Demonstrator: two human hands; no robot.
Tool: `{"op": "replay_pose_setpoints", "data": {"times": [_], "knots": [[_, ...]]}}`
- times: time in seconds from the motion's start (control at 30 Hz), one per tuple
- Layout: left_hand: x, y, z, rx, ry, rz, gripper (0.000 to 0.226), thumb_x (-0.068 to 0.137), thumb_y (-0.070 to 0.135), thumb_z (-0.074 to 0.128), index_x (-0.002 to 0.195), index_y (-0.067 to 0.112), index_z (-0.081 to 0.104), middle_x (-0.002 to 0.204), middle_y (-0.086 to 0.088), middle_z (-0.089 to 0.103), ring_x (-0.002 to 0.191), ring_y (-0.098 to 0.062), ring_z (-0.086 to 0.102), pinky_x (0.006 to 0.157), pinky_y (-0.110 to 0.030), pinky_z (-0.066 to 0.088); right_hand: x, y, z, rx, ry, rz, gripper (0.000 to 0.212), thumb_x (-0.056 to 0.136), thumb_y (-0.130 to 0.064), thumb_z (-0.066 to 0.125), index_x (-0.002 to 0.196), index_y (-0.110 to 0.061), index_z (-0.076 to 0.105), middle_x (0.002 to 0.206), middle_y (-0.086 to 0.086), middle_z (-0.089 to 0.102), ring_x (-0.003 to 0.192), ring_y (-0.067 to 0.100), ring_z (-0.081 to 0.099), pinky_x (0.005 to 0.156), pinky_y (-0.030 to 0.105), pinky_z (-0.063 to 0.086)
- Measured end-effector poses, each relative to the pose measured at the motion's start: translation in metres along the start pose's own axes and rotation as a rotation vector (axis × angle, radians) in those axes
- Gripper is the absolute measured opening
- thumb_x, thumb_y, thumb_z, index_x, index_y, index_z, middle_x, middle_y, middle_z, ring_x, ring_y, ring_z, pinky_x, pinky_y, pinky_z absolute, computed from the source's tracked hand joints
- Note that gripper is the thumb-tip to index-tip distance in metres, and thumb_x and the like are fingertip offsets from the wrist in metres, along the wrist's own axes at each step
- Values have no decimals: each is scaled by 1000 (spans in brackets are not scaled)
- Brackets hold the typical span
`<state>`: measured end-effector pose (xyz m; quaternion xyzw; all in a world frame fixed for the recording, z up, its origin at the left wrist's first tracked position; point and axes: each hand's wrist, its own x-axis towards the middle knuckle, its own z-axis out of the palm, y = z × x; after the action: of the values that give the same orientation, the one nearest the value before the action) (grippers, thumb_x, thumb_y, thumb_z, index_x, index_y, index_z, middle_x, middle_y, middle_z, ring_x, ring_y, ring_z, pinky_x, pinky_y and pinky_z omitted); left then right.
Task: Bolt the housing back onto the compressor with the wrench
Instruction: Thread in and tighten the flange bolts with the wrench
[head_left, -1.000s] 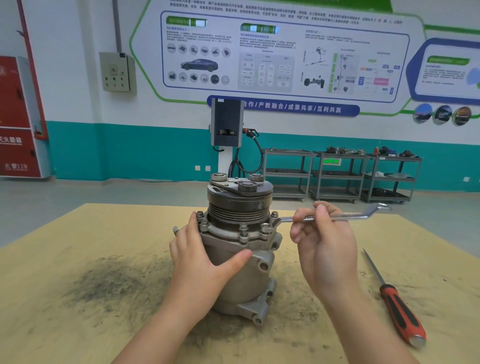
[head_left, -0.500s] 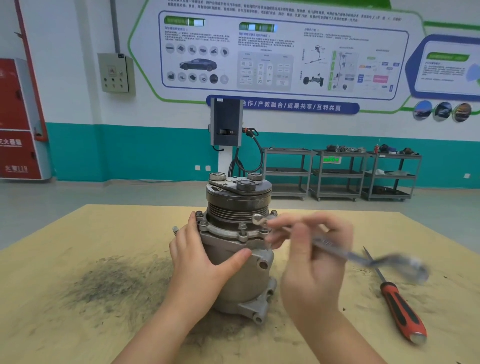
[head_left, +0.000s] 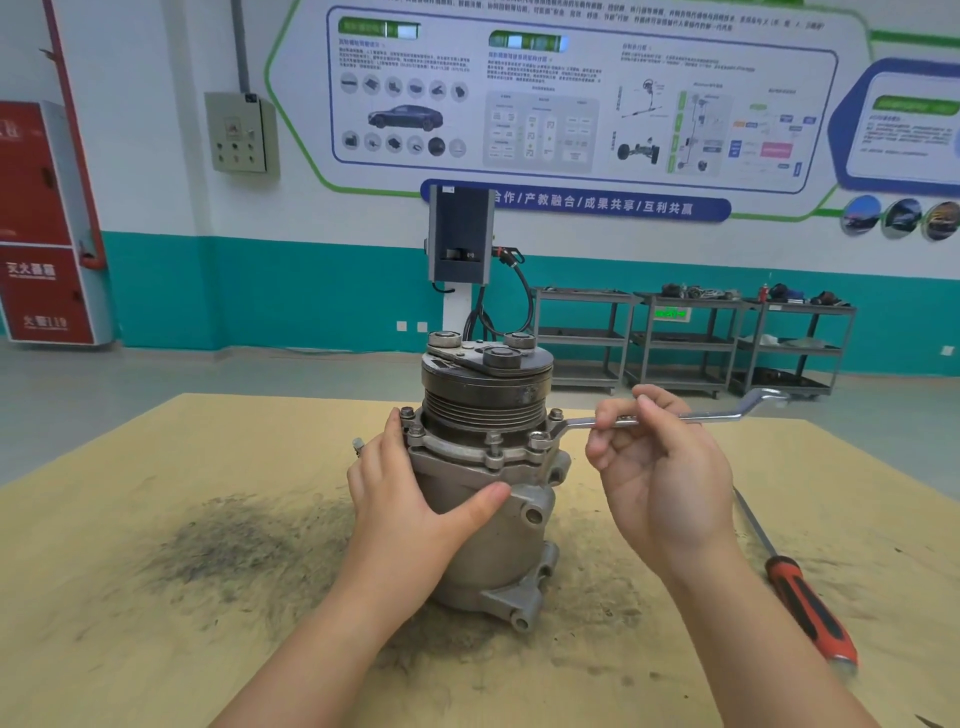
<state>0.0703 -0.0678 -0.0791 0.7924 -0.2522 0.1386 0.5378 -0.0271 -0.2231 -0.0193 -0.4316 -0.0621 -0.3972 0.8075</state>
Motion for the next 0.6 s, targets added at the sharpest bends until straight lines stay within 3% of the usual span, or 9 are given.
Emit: {"op": "replay_pose_setpoints", "data": {"times": [0.07,0.13,0.23,0.3,0.4,0.47,0.53,0.6], "knots": [[0,0,0,1,3,-1,136,43,95,48,156,33,3,145,25,19,133,7,11,113,-34,20,-5,6,1,-49,20,-83,17,104,-5,29,92,-12,40,65,10,59,48,19,53,48,24,44],[0,-1,0,2,3,-3,139,41,99,45,156,33,3,145,25,19,134,7,11,114,-35,20,-16,17,4,-214,5,-330,15,105,-11,33,93,-15,42,67,7,63,52,19,56,52,24,46],[0,-2,2,11,20,6,136,44,100,47,155,36,4,142,28,19,134,6,11,115,-36,21,-30,35,9,-588,-145,-699,15,102,-27,44,92,-29,54,80,-3,64,66,12,61,63,19,48],[2,-3,3,21,30,11,135,45,95,48,156,32,5,144,24,20,136,2,12,115,-37,21,-36,42,10,-807,-259,-814,19,99,-37,50,88,-23,59,84,-9,61,74,11,61,68,21,48],[4,-3,4,19,31,0,132,44,80,45,157,24,9,149,8,25,133,-4,16,112,-34,20,-37,45,10,-964,-403,-887,27,93,-34,62,83,-9,64,87,-4,63,82,16,61,72,30,50],[3,-3,4,7,40,9,131,46,82,48,157,25,9,145,14,25,133,-1,16,109,-29,19,-36,41,12,-908,-410,-894,21,98,-31,55,87,-14,61,90,-2,63,86,14,62,76,27,50],[1,-4,3,11,31,22,132,46,91,50,156,32,6,139,26,22,132,5,13,108,-28,19,-34,31,14,-691,-298,-786,23,102,-35,43,89,-23,58,88,-3,63,80,10,63,72,19,49],[1,-4,2,10,11,12,137,42,100,47,155,36,4,138,30,20,131,8,12,112,-32,21,-29,19,15,-484,-123,-623,29,102,-36,38,82,-32,59,81,-3,65,67,15,61,63,21,49]]}}
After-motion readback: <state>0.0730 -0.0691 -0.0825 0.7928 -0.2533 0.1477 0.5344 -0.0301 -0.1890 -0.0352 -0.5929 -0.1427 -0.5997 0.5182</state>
